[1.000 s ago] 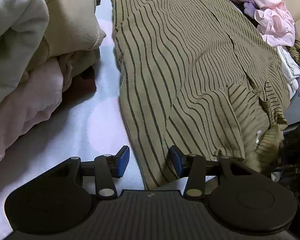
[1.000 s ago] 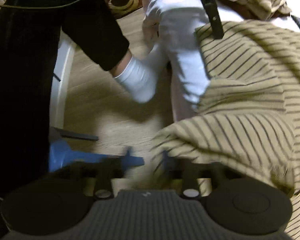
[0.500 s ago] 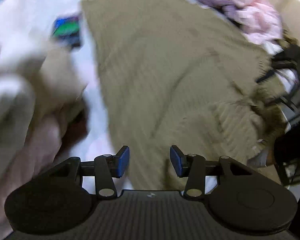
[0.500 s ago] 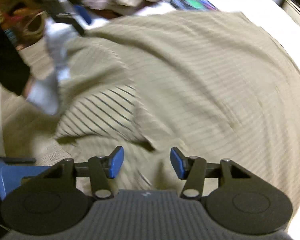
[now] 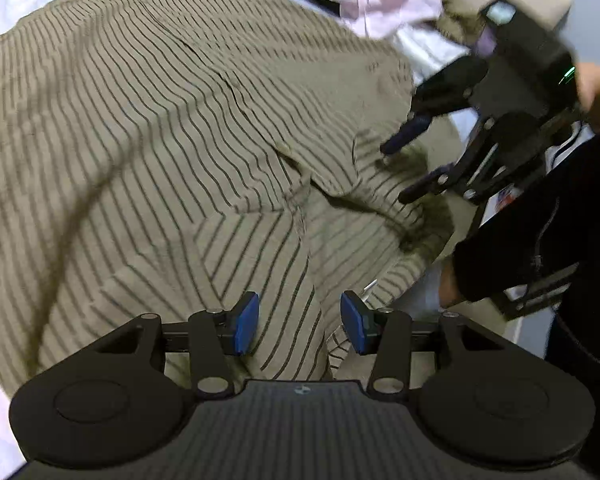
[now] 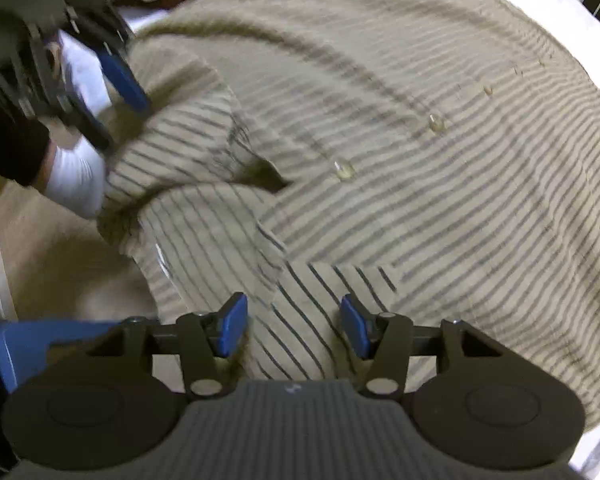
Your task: Fold clothes
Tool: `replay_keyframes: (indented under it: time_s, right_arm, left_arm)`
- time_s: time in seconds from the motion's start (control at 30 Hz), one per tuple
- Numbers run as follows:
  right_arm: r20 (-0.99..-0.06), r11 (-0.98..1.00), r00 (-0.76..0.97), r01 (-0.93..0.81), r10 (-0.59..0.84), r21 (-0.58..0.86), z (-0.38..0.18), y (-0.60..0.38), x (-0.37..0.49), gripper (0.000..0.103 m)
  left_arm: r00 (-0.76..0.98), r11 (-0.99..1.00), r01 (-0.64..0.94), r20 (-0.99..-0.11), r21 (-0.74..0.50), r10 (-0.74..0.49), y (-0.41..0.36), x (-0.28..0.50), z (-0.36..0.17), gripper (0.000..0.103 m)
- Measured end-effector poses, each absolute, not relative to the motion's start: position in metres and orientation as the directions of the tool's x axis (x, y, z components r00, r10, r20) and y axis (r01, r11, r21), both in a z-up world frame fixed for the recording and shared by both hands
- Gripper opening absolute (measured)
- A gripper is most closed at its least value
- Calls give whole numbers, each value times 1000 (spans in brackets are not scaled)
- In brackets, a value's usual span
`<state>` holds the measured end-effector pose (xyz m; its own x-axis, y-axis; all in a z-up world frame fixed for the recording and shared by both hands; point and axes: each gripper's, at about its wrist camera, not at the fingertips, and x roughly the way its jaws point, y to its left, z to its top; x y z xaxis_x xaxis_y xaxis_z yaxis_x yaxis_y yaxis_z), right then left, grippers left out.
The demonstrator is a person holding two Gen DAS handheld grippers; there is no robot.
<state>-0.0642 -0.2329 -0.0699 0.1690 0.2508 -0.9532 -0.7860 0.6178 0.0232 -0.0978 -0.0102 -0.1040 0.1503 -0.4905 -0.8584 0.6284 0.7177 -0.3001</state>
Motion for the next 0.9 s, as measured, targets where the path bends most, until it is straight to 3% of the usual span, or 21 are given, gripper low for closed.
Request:
replay_keyframes:
  time_s: [0.07,0.1,0.17,0.23,0.3,0.33,0.4,0.5,0.63,0.73,0.77,0.8,0.83,0.87,0.9]
  right_arm:
    - [-950,618,172,-786,261,28,-74,-229,-67,47]
    - [-948,618,173,-785,266,30,-76,-227,-68,32]
    - [-945,618,176,-785,277,35,-80,-223,-71,17]
    - [-942,636,204,-772,266,13,-85,-221,-72,16]
    - [-939,647,210,-763,274,17,-84,-222,-70,6]
    - [-937,651,212,-758,279,22,-82,-223,-70,5]
    - [-933,661,216,-750,289,31,-80,-224,-68,0]
    - [-926,671,218,-740,307,48,-76,-226,-66,0]
    - [-917,669,187,-735,352,107,-70,-225,-66,0]
    - [-918,672,223,-738,328,61,-70,-223,-69,3]
    - [-918,673,237,-738,318,43,-71,-223,-70,9]
    - [-918,674,251,-738,309,25,-71,-222,-71,31]
    - [-916,673,266,-739,299,5,-71,-222,-72,43]
    - [-913,671,275,-741,300,-2,-72,-223,-73,46]
    - [-914,671,270,-741,302,3,-74,-223,-73,44]
  left_arm:
    - [152,725,629,-871,-280,-468,-20,-96,-111,43]
    - [153,729,629,-876,-270,-457,-24,-95,-115,43]
    - [140,730,628,-882,-272,-449,-26,-92,-121,43]
    - [132,729,629,-888,-268,-441,-28,-89,-126,43]
    - [140,729,638,-894,-247,-425,-32,-89,-128,42]
    - [145,729,643,-898,-234,-416,-33,-89,-129,39]
    - [155,732,649,-904,-210,-397,-36,-87,-131,14]
    - [149,739,638,-907,-217,-395,-37,-83,-134,3]
    - [131,726,642,-897,-248,-423,-37,-84,-132,0]
    - [125,716,649,-892,-258,-434,-40,-87,-130,0]
    - [128,715,652,-893,-252,-431,-41,-88,-130,0]
    - [129,715,653,-894,-249,-429,-42,-88,-130,0]
    - [128,716,651,-894,-251,-430,-42,-87,-131,0]
    - [127,717,648,-893,-255,-432,-42,-87,-131,0]
    - [126,718,647,-892,-258,-434,-42,-87,-130,0]
